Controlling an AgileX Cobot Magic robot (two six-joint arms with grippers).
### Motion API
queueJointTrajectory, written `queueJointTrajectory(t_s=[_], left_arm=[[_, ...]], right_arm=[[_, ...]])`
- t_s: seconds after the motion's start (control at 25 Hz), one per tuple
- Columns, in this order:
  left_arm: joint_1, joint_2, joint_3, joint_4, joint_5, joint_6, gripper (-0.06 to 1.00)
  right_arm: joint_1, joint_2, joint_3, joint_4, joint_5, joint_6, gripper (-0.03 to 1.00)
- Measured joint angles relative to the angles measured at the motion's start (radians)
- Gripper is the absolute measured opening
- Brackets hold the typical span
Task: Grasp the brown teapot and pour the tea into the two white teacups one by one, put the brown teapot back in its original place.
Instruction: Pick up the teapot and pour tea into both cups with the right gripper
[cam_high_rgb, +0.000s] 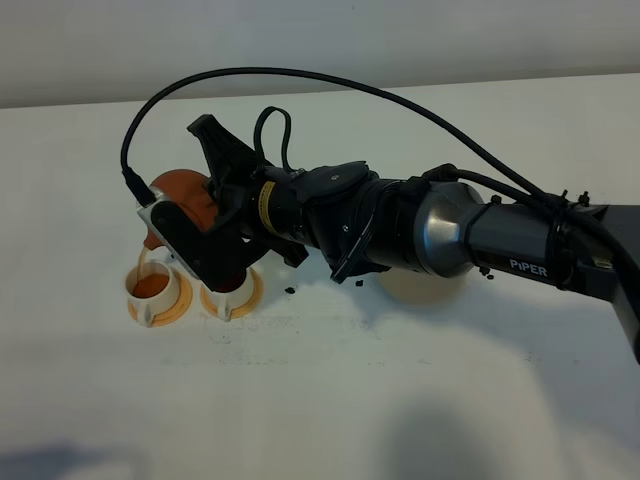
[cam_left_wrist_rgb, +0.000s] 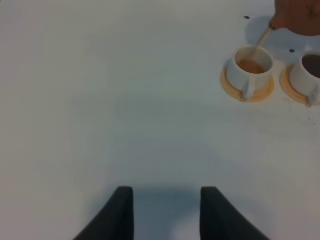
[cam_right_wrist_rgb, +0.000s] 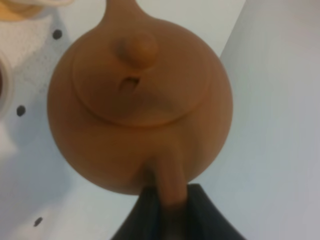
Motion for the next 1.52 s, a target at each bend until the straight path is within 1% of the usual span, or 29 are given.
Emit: queueJointTrajectory(t_s=[0.8, 1.52], left_arm=[[0.0, 0.0, 0.0, 0.0, 0.0, 0.0, 0.33], [0.0, 0.0, 0.0, 0.0, 0.0, 0.0, 0.33]], right_arm=[[0.0, 0.0, 0.0, -0.028, 0.0, -0.026, 0.11], [0.0, 0.0, 0.0, -0.028, 0.0, -0.033, 0.11]])
